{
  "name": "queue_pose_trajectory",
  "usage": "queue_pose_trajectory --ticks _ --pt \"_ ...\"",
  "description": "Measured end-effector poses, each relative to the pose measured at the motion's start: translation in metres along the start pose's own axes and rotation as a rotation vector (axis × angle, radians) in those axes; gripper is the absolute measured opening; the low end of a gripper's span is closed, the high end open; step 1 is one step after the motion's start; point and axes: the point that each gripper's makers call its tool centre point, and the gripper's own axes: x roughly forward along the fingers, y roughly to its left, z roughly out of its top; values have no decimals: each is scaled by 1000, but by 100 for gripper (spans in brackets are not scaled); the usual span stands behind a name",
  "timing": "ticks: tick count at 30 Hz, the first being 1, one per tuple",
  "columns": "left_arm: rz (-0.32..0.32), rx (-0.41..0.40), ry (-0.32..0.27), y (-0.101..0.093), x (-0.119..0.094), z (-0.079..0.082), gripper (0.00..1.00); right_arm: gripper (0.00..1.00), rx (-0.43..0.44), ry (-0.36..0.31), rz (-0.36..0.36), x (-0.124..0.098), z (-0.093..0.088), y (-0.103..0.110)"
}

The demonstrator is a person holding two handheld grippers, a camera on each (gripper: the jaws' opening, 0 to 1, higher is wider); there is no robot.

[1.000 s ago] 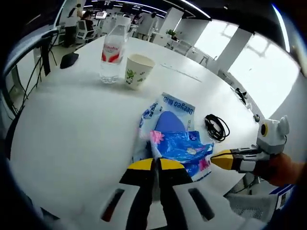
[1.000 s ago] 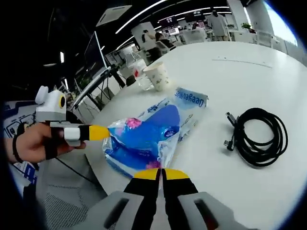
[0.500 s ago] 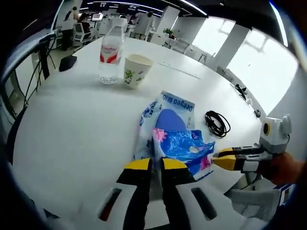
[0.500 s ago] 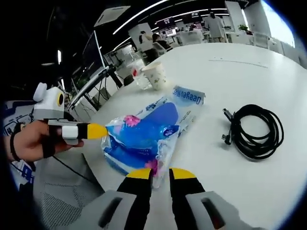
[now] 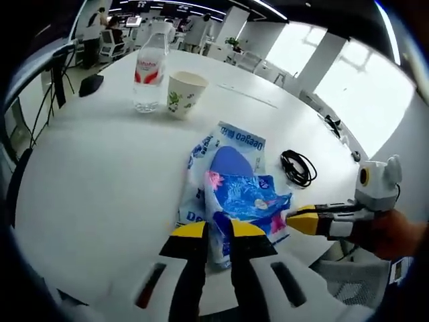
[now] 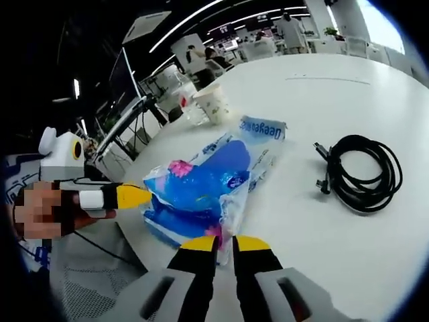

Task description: Arrange the tabletop items into an orderly group along one side of the table until the central work area is clear of visible clutter.

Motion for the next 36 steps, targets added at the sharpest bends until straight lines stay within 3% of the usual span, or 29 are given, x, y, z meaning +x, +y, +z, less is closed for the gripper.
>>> queue_pose_trajectory --ticks 5,14,23,30,36 --pt "-3 0 -4 -1 0 1 1 2 17 -6 -7 0 -1 -3" --pt "-5 -2 1 -2 0 0 1 0 39 -24 -14 -6 2 -9" --pt "-34 -1 -19 -10 -2 9 4 0 66 -83 -10 -14 20 -17" --pt "-65 27 -8 -21 3 8 11 0 77 -99 -37 -20 28 -38" --pt "-64 61 -4 -25 5 12 10 0 70 -107 -66 -27 35 -54"
